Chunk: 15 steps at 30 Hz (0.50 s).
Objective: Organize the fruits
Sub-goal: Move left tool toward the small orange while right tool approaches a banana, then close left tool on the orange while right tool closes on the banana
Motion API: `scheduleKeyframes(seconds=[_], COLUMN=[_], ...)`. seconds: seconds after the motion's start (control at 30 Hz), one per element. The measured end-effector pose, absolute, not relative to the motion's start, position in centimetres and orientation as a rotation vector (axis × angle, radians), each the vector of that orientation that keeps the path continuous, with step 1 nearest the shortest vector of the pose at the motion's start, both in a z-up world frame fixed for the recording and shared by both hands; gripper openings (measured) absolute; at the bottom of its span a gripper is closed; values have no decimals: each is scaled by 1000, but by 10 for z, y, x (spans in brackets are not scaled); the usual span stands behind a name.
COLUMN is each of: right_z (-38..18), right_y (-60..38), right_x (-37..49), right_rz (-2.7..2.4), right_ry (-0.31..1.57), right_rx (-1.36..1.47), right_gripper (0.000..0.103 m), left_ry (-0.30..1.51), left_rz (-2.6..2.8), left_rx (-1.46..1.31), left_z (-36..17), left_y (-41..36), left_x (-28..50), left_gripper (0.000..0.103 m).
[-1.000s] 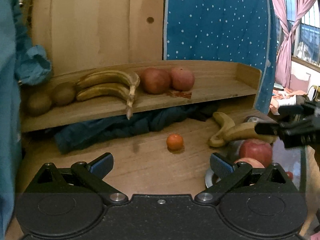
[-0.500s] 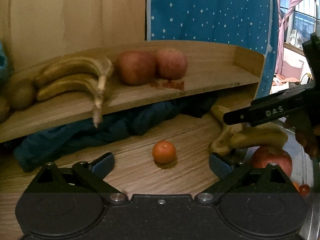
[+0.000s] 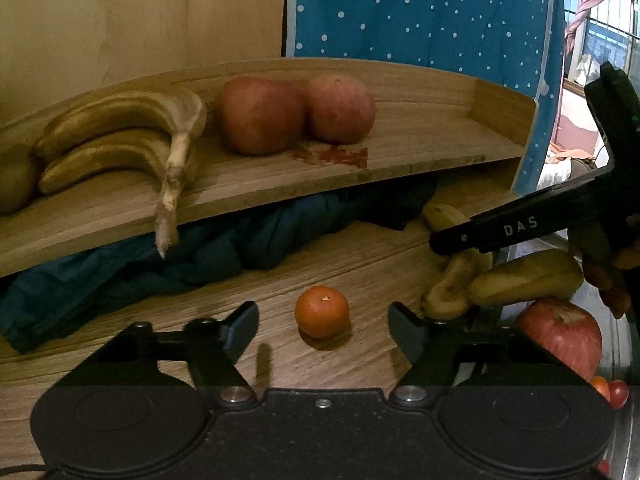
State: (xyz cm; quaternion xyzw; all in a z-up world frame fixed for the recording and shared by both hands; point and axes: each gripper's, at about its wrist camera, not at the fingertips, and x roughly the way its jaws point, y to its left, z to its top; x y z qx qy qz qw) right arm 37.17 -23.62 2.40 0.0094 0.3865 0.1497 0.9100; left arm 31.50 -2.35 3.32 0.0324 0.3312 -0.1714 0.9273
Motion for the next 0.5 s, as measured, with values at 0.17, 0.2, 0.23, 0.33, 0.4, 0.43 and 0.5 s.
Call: scheduleKeyframes(seconds=[0.17,0.2,0.23,0.33,0.4,0.43,0.5], right_z=[24,24,24,24,26,26,27], right_y=[-233,-234,-235,-235,-234,-232,-231], right_x=[373,373,373,374,375,376,380], right_rz=[317,316,312,307,302,302,309], right_ry=[803,802,801,801,808,814,832], right_rx=[25,33,42,52,46,37,33], right_gripper=[58,57,56,55,55,57,58], left_ry=[710,714,716,721,717,715,710], left_rz=[-367,-371,-373,-370,-368,-368,-369], left_rx=[53,51,50,46,45,44,44], left_z=[26,25,24,20,19,19,19], left_y=[-23,-23,-23,-22,-22,-23,-23], left_x=[321,322,322,324,325,325,325], left_gripper=[42,39,38,37,37,38,38])
